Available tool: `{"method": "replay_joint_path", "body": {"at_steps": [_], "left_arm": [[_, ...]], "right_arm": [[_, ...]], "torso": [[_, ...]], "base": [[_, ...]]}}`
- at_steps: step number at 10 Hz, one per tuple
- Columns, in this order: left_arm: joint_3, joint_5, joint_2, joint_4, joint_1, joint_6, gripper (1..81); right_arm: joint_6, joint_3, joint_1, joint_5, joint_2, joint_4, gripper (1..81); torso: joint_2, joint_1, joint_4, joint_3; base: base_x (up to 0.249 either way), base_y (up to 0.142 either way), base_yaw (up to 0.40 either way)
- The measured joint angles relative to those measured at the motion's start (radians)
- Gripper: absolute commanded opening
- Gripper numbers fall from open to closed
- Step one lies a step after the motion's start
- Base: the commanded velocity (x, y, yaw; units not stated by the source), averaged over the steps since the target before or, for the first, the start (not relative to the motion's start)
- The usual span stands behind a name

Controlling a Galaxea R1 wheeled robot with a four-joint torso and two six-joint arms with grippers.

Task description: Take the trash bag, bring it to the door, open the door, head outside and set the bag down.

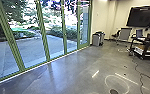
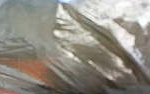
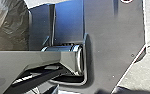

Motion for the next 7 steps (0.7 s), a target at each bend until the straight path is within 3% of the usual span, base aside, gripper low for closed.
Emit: {"method": "replay_joint_path", "body": {"at_steps": [7], "left_arm": [[0.0, -0.003, 0.0, 0.0, 0.0, 0.0, 1.0]], "right_arm": [[0.0, -0.002, 0.005, 0.001, 0.002, 0.0, 81.1]], "torso": [[0.0, -0.003, 0.0, 0.0]], "base": [[0.111, 0.0, 0.0]]}}
